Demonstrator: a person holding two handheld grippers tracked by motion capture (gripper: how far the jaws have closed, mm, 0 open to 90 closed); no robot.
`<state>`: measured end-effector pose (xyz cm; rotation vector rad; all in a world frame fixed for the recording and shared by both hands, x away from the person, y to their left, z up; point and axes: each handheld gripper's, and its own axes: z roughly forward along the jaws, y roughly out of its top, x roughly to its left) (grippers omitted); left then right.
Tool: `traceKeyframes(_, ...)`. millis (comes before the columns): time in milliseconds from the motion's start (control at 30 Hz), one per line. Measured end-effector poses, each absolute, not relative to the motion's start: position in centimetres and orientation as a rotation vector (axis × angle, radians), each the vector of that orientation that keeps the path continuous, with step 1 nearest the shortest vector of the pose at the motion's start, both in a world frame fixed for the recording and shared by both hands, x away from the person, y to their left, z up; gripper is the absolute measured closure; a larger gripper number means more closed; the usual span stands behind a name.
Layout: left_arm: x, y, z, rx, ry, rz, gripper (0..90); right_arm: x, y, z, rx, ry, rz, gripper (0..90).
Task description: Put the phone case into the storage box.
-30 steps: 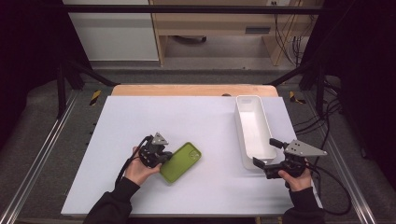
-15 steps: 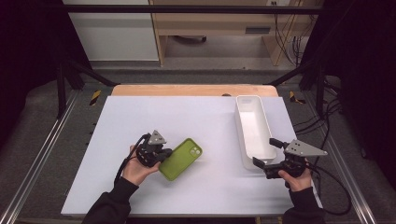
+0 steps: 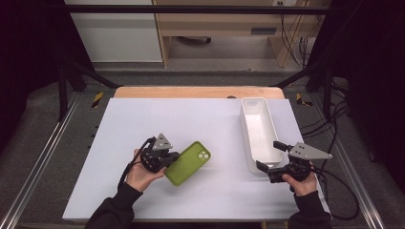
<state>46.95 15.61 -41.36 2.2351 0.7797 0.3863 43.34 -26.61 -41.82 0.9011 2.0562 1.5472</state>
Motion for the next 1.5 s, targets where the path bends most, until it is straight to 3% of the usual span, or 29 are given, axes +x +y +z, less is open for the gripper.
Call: traceKeyframes(1500,44.8,13.4,-40.2,2.240,0.670,0.412,87.7,43.7,-19.6,-40.7,0.878,2.200,1.474,0.5)
